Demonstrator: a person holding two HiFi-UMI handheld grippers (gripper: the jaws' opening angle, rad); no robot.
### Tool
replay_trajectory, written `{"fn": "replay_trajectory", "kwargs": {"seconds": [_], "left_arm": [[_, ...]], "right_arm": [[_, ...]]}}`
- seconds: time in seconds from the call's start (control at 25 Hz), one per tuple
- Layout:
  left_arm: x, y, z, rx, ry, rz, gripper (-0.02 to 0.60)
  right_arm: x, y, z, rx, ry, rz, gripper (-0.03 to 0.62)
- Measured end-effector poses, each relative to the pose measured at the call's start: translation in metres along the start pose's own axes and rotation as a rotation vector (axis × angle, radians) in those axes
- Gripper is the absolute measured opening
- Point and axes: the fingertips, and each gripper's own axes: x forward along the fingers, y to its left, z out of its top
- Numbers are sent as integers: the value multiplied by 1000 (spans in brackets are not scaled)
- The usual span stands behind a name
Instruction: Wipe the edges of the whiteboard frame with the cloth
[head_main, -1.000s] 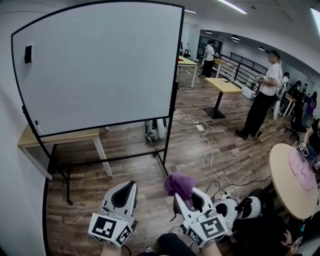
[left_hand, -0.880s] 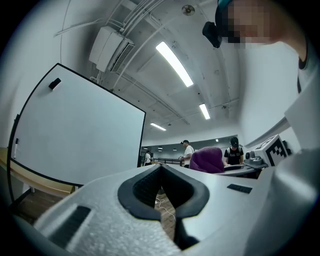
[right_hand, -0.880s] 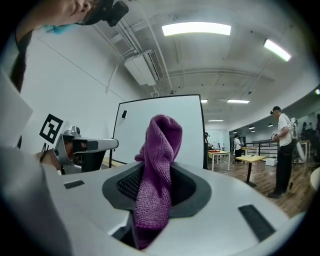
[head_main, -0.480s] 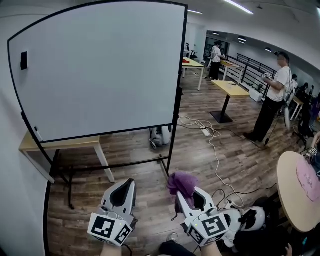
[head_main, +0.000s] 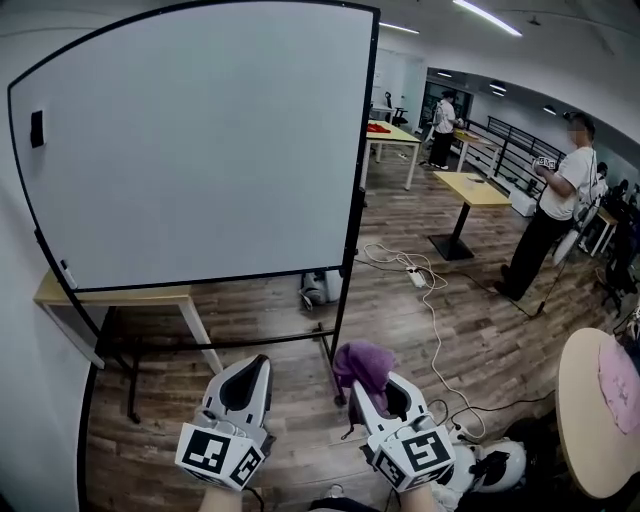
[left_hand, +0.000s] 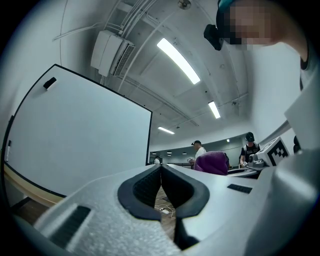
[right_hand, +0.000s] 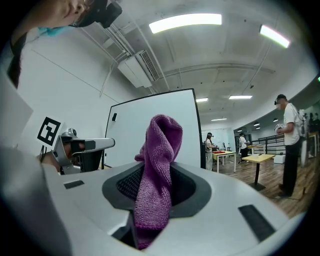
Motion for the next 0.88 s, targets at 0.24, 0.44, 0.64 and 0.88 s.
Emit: {"fn": "replay_trajectory", "kwargs": {"seconds": [0.24,0.44,0.64,0.88], "left_arm": [[37,-12,-6,1,-19,18,18],[55,-23,-12,6,-25,37,18],[68,-26,-17,29,-13,57,18],[78,-16,-18,30,-8,79,18]], "right_arm": [[10,-40,-2,-3,-2,18,121],[13,-63,-4,5,-7,40,121],[21,-78,-6,22,-18,65,121],[36,-85,-9,28,-8,84,121]]}}
